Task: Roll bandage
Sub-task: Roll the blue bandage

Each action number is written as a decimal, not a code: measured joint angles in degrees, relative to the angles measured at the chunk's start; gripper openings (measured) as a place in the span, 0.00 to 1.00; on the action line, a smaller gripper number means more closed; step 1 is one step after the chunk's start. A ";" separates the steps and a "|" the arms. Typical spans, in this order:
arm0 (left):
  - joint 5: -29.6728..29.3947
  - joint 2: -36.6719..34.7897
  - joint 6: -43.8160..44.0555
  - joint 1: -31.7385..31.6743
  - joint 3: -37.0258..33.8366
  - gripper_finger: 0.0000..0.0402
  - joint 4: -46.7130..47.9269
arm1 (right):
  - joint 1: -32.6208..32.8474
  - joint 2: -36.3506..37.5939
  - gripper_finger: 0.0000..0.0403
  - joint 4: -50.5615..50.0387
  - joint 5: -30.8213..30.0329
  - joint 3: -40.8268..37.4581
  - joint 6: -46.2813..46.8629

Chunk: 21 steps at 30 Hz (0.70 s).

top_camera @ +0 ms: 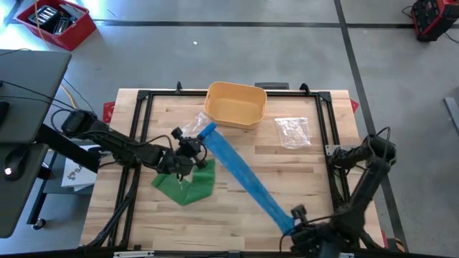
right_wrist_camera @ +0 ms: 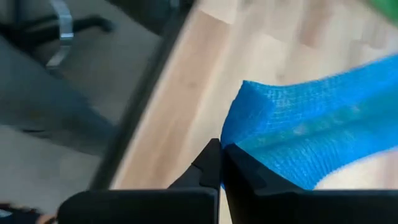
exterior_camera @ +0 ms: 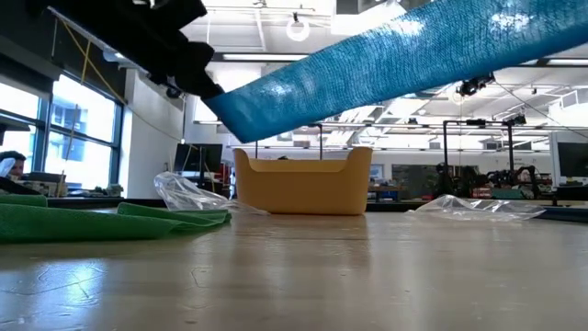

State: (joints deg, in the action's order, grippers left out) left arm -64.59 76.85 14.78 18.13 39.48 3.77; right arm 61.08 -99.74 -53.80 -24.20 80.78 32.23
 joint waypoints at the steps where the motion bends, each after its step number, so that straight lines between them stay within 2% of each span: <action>1: -0.35 0.67 1.91 0.00 0.00 0.00 0.70 | 0.83 0.00 0.00 -2.13 -1.76 0.61 1.07; 6: 0.04 5.71 11.91 -0.53 0.00 0.00 -2.36 | 2.50 0.00 0.00 -6.20 -8.94 0.56 -0.27; 13: 4.27 18.87 10.65 0.64 0.02 0.00 -23.91 | -3.86 0.00 0.00 -7.31 -19.35 -5.00 -5.28; 16: 4.55 24.90 10.54 1.48 0.04 0.00 -31.73 | -7.07 0.02 0.00 -12.72 -22.99 -6.66 -6.86; 21: 7.17 32.46 15.63 1.99 1.07 0.00 -33.92 | -11.46 3.92 0.00 -27.07 -30.51 -7.11 -8.74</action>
State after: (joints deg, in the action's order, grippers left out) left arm -57.41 109.31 30.40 20.12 40.55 -30.14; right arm 49.62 -95.82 -80.87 -54.71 73.67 23.49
